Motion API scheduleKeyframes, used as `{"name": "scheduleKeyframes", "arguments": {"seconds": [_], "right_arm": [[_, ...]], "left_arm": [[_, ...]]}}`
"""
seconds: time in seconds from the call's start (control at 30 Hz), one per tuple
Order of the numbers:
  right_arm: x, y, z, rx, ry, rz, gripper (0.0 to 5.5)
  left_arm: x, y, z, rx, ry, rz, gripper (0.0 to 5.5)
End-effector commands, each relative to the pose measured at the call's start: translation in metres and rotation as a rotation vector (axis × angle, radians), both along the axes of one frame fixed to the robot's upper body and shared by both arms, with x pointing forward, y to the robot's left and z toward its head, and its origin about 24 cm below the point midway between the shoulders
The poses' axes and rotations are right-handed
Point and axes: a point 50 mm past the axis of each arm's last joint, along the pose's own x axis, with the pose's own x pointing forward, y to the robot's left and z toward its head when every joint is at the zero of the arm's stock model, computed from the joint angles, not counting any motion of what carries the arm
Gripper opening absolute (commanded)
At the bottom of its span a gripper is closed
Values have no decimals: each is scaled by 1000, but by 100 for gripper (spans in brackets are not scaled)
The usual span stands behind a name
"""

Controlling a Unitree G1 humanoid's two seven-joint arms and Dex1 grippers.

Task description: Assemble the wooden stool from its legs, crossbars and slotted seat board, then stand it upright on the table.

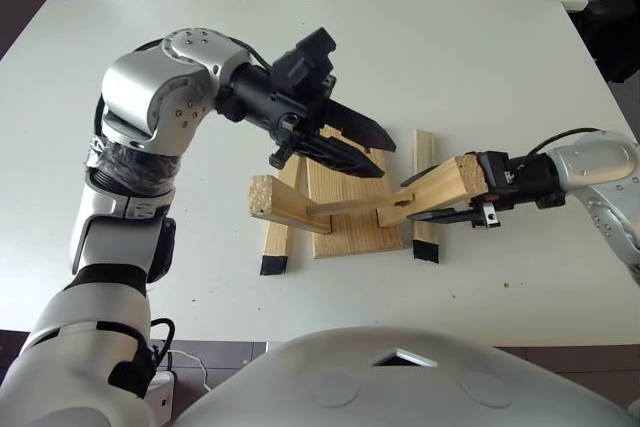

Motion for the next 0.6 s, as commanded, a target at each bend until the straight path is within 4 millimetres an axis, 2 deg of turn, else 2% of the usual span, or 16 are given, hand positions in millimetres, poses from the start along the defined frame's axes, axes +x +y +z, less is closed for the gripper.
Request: {"name": "scheduleKeyframes", "arguments": {"seconds": [0.03,0.2,0.33,0.4,0.5,0.57,0.6], "right_arm": [[-4,-8,-38,-192,116,-33,201],[-2,-8,-39,-202,117,-18,201],[1,-5,-40,-208,114,-6,201],[2,-4,-40,-209,111,0,201],[2,-2,-40,-211,108,6,201],[2,-2,-40,-212,108,7,201],[2,-2,-41,-213,108,9,201]], "left_arm": [[-10,-8,-20,70,31,-50,192],[-19,-3,-72,246,111,-68,192],[-8,-7,-100,353,125,-10,192],[-3,-11,-100,342,134,9,192],[1,-19,-86,259,173,38,192],[5,-22,-72,180,173,70,192],[10,-23,-57,112,169,104,192]]}}
